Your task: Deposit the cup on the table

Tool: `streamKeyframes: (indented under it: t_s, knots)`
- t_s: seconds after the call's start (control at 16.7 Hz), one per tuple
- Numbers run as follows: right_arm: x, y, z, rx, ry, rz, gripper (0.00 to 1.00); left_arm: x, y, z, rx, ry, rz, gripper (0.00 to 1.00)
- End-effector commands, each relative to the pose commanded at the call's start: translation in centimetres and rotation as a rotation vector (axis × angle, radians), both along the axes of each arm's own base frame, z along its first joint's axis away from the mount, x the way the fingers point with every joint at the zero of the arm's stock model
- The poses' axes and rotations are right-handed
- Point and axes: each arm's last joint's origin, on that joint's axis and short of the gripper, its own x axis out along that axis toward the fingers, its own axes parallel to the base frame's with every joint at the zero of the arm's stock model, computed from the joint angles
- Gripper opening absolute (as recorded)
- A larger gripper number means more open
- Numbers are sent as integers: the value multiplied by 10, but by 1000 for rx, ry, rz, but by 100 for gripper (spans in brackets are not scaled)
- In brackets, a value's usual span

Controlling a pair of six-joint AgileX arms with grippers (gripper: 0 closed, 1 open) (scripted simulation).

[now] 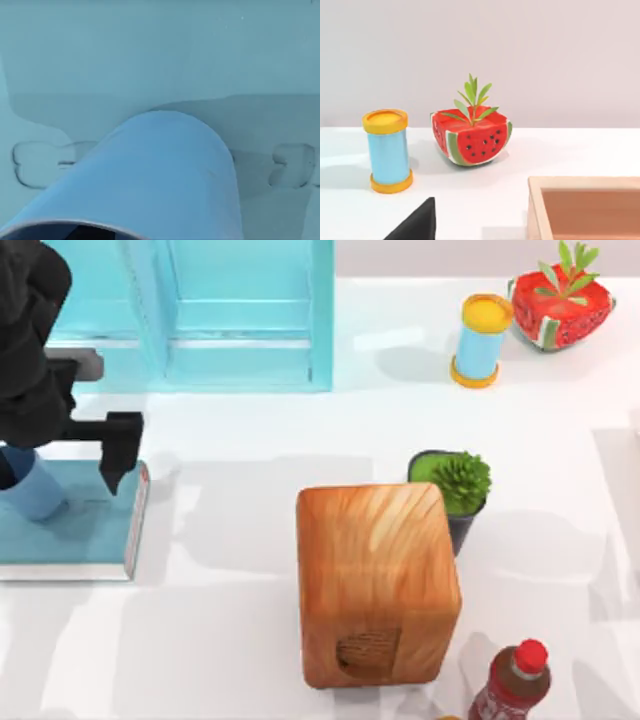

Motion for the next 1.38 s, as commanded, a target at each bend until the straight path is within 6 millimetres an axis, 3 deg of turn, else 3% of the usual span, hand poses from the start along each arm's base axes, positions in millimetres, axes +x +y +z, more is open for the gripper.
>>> streamKeyframes:
  t_s: [0.24,1.02,1.38]
  knots:
    - [0,0,0,0,0,0,100,0,0,0,0,0,0,100]
    - [0,0,0,0,0,0,100,0,0,0,0,0,0,2]
    - [0,0,0,0,0,0,100,0,0,0,0,0,0,0]
